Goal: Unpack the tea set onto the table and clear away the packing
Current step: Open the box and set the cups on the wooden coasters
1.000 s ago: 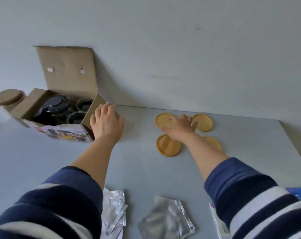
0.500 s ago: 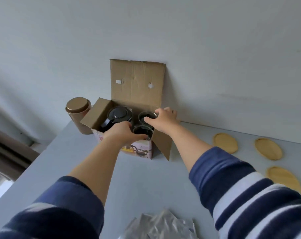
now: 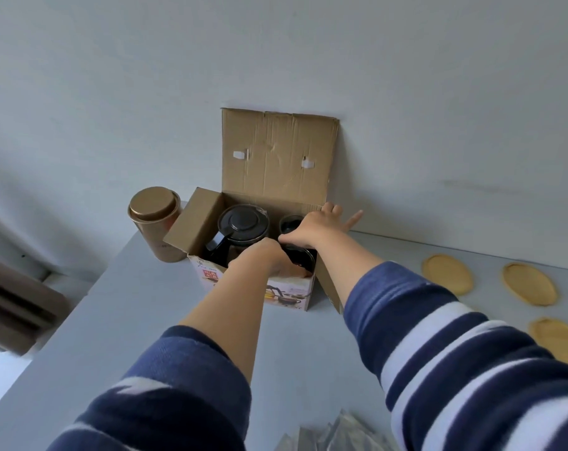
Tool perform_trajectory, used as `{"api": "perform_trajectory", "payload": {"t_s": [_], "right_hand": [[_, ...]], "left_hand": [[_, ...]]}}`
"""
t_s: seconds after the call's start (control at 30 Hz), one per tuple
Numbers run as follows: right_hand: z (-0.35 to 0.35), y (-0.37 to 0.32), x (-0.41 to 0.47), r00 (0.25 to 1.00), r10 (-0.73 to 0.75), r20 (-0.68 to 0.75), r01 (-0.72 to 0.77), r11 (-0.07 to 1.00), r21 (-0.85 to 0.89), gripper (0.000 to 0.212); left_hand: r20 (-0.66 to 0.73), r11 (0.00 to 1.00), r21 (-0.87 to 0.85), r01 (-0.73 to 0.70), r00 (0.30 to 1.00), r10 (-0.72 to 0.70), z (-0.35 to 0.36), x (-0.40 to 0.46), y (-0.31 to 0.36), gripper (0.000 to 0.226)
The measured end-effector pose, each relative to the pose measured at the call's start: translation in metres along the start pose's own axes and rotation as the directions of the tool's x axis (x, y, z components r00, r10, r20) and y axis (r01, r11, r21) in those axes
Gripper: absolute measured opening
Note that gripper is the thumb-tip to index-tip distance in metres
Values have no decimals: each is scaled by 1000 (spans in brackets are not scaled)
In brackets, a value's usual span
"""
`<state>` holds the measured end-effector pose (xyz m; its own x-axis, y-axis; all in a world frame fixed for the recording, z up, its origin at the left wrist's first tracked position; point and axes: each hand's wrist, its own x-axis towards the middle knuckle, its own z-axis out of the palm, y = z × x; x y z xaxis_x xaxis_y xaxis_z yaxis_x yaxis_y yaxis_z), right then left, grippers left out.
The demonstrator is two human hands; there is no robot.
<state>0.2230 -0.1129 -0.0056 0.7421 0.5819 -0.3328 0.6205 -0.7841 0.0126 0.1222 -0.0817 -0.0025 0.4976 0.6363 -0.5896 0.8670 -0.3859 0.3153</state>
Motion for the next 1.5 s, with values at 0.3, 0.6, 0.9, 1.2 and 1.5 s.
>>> {"api": "perform_trajectory", "payload": {"t_s": [0.3, 0.6, 0.9, 1.2, 1.5], "right_hand": [[5, 4, 3, 994, -28, -104, 31, 999, 27, 93], [0, 4, -2, 986, -31, -164, 43, 997, 68, 97], [-52, 41, -26, 982, 139, -125, 11, 625, 780, 101], [-42, 192, -50, 918, 357, -171, 33, 361, 932, 82], [33, 350, -36, 844, 519, -134, -92, 386, 918, 76]], "left_hand": [[21, 995, 74, -63, 998, 62, 1, 6, 2, 82], [-149, 993, 66, -99, 983, 107, 6, 6, -6, 58], [-367, 968, 216, -127, 908, 201, -30, -42, 20, 78], [-430, 931, 47, -361, 834, 345, 18, -65, 112, 71], [-312, 906, -22, -423, 864, 396, 125, -30, 211, 79]]}}
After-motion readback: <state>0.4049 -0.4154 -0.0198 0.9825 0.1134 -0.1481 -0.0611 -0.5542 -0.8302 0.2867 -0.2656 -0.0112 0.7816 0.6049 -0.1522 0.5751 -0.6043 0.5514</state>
